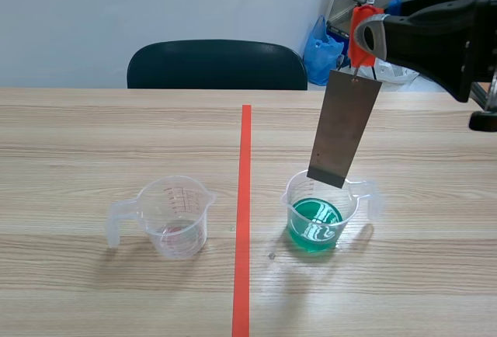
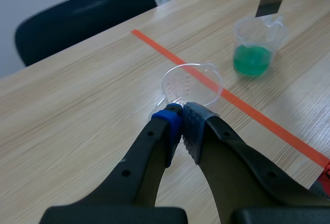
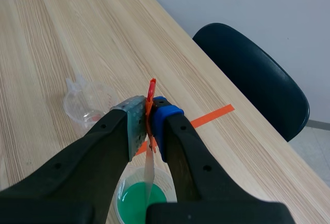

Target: Do the redox reaction experiment

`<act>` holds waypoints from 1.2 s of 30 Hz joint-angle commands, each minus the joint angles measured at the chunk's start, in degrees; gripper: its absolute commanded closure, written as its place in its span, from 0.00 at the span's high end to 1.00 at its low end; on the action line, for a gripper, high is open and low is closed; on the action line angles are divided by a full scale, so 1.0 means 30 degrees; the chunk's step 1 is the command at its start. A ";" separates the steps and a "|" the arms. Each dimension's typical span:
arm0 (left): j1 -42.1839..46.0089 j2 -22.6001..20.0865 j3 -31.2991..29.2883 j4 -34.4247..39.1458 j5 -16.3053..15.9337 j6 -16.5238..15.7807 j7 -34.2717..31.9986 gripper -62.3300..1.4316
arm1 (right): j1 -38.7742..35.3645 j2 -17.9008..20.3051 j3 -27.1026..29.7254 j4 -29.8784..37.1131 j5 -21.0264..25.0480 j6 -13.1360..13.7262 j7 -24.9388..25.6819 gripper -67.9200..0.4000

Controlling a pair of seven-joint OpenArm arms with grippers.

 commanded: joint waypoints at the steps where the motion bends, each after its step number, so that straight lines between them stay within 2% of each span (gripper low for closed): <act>1: -0.1377 -0.0750 0.0867 -0.0087 -0.0678 -0.0401 0.0357 0.06 | 0.0328 0.0153 0.0095 0.0175 0.0204 -0.0058 0.0350 0.02; 8: -0.8065 -0.3322 0.5989 -0.1348 -0.2528 -0.1916 0.2477 0.07 | 0.0328 0.0153 0.0095 0.0175 0.0204 -0.0066 0.0350 0.02; 14: -1.4149 -0.3402 1.1715 -0.2499 -0.2754 -0.2295 0.3730 0.07 | 0.0328 0.0153 0.0095 0.0175 0.0204 -0.0066 0.0350 0.02; 20: -1.9343 -0.1610 1.7238 -0.4124 -0.2805 -0.2295 0.4918 0.07 | 0.0328 0.0153 0.0095 0.0175 0.0204 -0.0066 0.0357 0.02; 25: -2.2090 0.0845 2.0094 -0.5741 -0.2798 -0.2091 0.5931 0.06 | 0.0328 0.0153 0.0095 0.0175 0.0204 -0.0066 0.0357 0.02; 30: -2.3452 0.3053 2.0939 -0.7337 -0.2805 -0.1093 0.6462 0.06 | 0.0328 0.0153 0.0095 0.0175 0.0204 -0.0066 0.0357 0.02; 36: -2.4247 0.4707 2.0939 -0.8582 -0.2776 -0.1078 0.6929 0.06 | 0.0328 0.0153 0.0095 0.0175 0.0204 -0.0066 0.0357 0.02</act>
